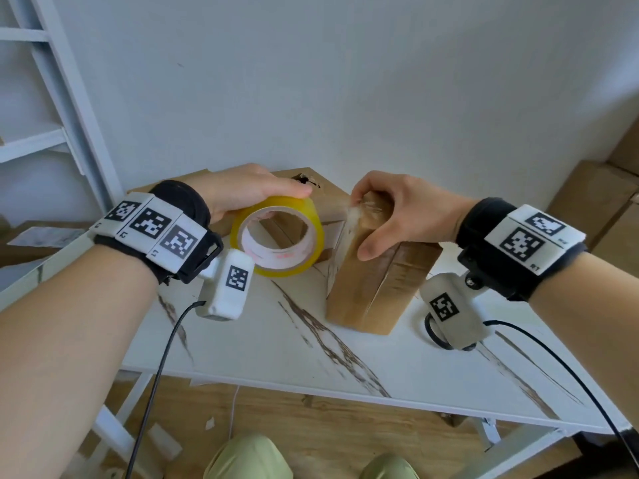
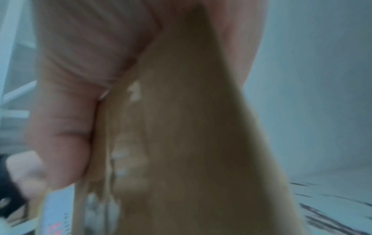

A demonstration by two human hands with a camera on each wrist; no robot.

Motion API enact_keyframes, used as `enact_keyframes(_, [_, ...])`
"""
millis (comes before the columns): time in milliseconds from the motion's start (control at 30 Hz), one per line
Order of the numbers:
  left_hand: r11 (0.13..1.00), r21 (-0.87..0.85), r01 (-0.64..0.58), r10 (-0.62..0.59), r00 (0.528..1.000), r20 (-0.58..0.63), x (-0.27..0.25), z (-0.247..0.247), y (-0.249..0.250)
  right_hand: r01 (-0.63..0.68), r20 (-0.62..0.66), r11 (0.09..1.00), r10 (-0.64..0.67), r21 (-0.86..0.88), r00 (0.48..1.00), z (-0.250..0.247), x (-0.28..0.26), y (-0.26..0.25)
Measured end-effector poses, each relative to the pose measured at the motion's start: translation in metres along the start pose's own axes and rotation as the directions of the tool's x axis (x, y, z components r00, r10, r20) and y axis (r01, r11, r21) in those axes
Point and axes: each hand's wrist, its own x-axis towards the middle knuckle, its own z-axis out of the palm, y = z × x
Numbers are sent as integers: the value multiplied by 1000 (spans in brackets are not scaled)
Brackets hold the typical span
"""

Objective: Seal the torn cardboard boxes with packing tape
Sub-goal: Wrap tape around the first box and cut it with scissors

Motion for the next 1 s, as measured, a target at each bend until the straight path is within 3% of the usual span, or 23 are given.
enact_keyframes(100, [993,112,21,-15,999,-49,0,-18,-19,-26,-15,985,29,173,999,-8,-6,15])
enact_keyframes(200, [997,80,23,-20,999,-40,0,-24,-29,19,4,959,-21,283,1000,-8,-7,22])
enact_keyframes(367, [995,73,65,-56,992,-117,2,-24,-25,79,-18,807,-84,585,996,-3,4,23])
enact_keyframes(567, [986,135,95,-81,991,-109,3,-22,-25,68,20,814,-98,576,995,8,5,40])
enact_keyframes(800, [959,257,117,-102,992,-71,7,0,-10,-37,111,954,4,298,994,-5,-7,53])
enact_keyframes(1000, [951,292,106,-90,994,-67,8,4,1,-66,123,967,36,247,992,-6,-14,60])
